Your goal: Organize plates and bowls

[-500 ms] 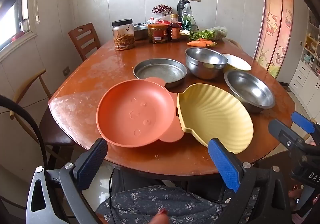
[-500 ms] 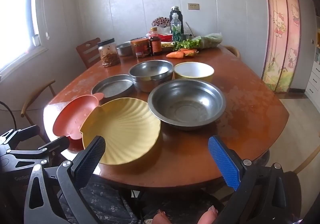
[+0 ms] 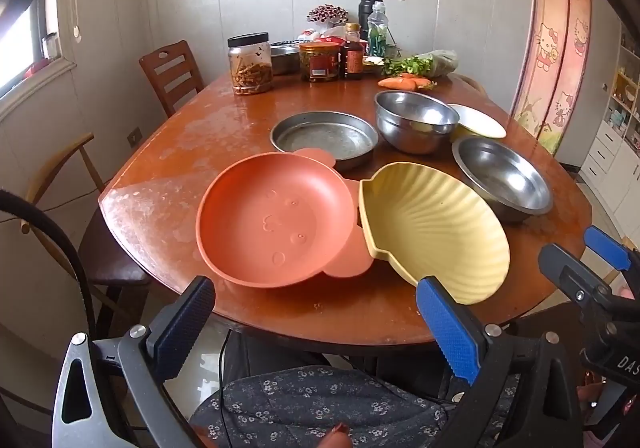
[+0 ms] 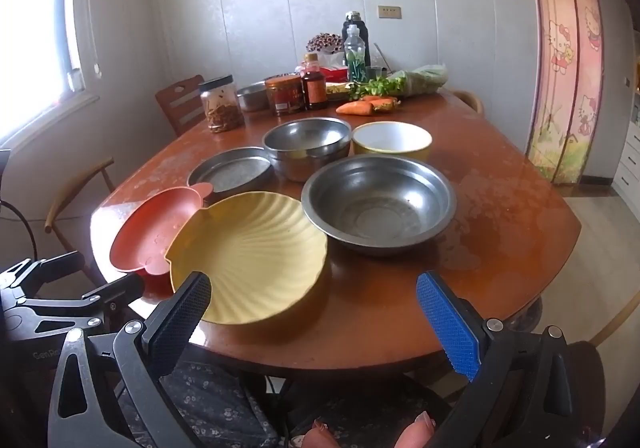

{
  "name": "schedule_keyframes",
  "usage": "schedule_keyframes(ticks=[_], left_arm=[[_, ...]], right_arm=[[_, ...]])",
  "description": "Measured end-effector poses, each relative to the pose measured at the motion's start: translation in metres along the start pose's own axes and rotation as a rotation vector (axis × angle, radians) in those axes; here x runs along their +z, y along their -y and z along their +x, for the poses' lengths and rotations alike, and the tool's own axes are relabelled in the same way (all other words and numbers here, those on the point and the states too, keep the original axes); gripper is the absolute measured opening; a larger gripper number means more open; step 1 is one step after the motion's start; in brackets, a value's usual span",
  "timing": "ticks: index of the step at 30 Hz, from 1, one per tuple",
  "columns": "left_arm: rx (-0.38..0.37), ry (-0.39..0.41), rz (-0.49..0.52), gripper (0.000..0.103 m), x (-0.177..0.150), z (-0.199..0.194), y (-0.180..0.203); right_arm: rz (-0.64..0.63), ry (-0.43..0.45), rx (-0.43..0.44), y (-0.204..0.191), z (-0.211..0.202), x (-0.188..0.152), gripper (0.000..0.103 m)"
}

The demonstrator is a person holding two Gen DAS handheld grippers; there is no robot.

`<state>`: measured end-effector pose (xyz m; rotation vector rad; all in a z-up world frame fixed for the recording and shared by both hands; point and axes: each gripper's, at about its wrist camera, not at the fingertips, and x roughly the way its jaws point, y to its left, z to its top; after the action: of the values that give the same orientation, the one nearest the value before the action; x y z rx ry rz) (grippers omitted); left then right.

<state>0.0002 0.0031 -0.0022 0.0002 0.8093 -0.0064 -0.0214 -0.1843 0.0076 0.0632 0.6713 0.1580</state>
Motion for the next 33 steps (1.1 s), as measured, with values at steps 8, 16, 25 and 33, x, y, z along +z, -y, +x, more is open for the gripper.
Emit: schedule_keyframes(ticks=[8,16,25,33], left_arm=[[0.016,0.013,-0.016,0.101,0.0011,-0.0021,-0.0042],[0.009,0.013,-0.013,0.101,0.0008,-0.0019,-0.0035],[-0.002,0.011,-0.011,0.101,-0.0005,-0.0028,-0.0039],[-0.004,0.011,-0.013,0.101,-0.0003,-0.0049,-0.0024]], right_arm=[[-0.003,-0.012,0.012,-0.0027,0.0025,-0.0021,0.103],[-0.012,-0.016,0.013,-0.0044,0.0031,-0.0028,0.103],[-0.017,-0.030,0.024,-0.0054,0.0060,-0.0038,0.103],[-0.002,-0.025,0.015,-0.0009,0.0031,-0.0033,0.103]])
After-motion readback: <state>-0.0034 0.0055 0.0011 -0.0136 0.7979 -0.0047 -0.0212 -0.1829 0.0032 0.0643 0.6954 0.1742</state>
